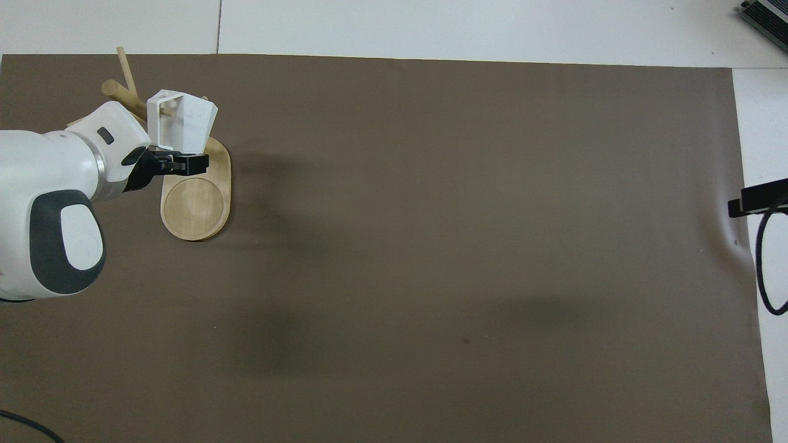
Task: Hang cup on rack
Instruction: 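Move the cup with the left gripper onto a peg of the rack, then open the left gripper and pull it back from the cup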
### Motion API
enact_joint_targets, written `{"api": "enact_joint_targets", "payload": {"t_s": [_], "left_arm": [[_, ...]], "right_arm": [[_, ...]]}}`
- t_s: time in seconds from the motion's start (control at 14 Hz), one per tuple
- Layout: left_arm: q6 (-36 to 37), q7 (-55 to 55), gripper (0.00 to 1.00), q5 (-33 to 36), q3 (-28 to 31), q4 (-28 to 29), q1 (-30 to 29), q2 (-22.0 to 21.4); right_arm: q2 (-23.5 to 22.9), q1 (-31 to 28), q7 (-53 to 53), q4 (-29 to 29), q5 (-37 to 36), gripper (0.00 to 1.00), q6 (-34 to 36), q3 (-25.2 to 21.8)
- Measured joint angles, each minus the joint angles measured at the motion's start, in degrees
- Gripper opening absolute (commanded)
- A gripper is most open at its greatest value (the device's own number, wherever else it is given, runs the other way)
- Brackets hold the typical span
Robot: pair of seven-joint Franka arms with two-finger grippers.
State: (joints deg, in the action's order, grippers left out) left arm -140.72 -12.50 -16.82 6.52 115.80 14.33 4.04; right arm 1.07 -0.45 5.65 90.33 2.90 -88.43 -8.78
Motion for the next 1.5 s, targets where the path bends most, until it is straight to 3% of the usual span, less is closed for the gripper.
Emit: {"api": "enact_joint_targets", "payload": {"t_s": [0.57, 0.64, 0.72, 1.15, 1.5], "left_arm": [[-0.45, 0.28, 0.00, -0.45, -0.04, 0.00, -1.61, 1.05], [-0.45, 0.39, 0.31, -0.49, -0.06, 0.00, -1.61, 1.05], [-0.45, 0.45, 0.99, -0.51, -0.10, 0.00, -1.61, 1.06], [-0.13, 0.49, 1.00, -0.50, -0.34, -1.06, -1.61, 1.10], [16.36, 0.47, 1.00, 2.54, 0.27, -10.73, -1.93, 0.35]], "right_arm": [[0.00, 0.29, -0.02, 0.00, -6.29, 1.00, -1.60, 0.19], [0.00, 0.29, -0.03, 0.00, -6.32, 1.00, -1.60, 0.20], [0.00, 0.28, -0.04, 0.00, -6.32, 1.00, -1.60, 0.19], [0.00, 0.15, -0.06, 0.00, -6.31, 1.00, -1.60, 0.16], [0.00, 0.15, -0.06, 0.00, -6.31, 1.00, -1.58, 0.16]]}}
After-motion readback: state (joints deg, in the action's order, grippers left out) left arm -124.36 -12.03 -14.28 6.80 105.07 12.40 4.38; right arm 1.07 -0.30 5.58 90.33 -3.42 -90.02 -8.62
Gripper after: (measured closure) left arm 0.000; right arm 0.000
